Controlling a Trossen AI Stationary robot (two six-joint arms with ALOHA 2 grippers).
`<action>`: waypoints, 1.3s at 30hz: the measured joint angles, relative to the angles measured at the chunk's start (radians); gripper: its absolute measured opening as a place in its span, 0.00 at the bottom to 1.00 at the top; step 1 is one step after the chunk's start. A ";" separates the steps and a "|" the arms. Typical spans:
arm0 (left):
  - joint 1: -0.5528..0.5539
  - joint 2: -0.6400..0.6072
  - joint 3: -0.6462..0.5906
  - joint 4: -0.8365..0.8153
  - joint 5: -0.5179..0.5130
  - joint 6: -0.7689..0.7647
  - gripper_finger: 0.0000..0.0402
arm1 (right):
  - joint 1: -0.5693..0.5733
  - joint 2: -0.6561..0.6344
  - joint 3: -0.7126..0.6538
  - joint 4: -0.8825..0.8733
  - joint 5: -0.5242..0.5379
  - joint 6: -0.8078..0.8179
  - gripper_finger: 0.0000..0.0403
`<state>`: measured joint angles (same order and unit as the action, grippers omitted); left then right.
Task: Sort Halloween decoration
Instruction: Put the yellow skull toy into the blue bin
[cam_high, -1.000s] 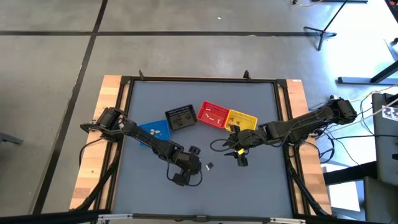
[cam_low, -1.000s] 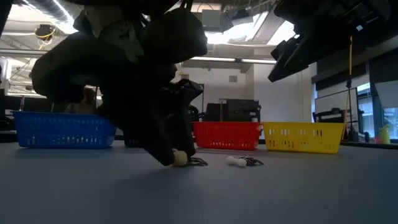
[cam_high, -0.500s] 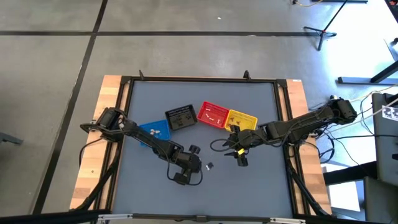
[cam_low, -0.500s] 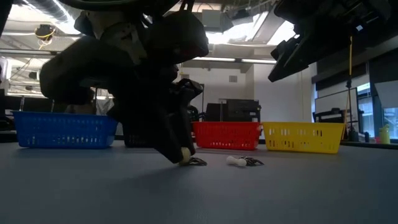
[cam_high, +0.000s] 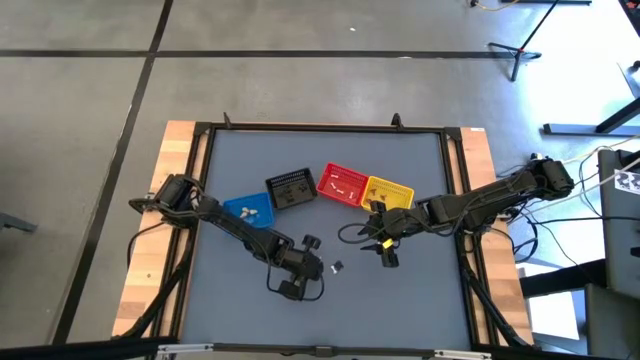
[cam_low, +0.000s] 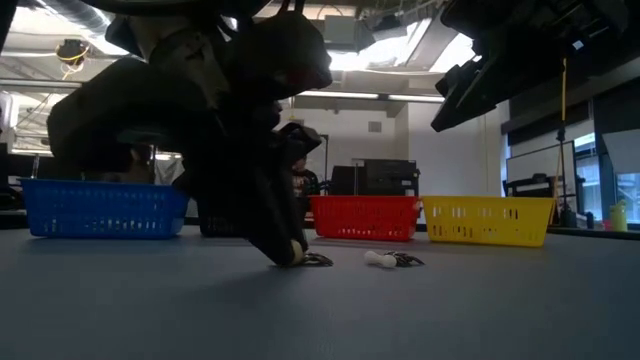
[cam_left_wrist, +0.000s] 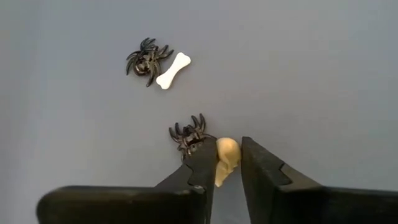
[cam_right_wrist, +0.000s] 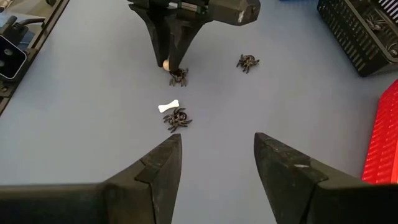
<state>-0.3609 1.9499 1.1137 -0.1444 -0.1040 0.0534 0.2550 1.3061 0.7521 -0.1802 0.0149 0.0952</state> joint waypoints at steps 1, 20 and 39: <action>-0.001 0.000 0.000 0.000 0.001 -0.004 0.11 | 0.000 0.000 0.000 0.000 0.000 0.000 0.50; -0.001 0.002 0.046 0.020 0.012 -0.157 0.09 | 0.000 0.000 0.000 0.000 0.000 0.000 0.50; 0.035 0.002 0.292 -0.401 -0.040 -0.129 0.09 | 0.000 0.000 0.000 0.000 0.000 0.000 0.50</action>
<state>-0.3258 1.9514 1.4061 -0.5455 -0.1436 -0.0755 0.2550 1.3060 0.7521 -0.1806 0.0148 0.0949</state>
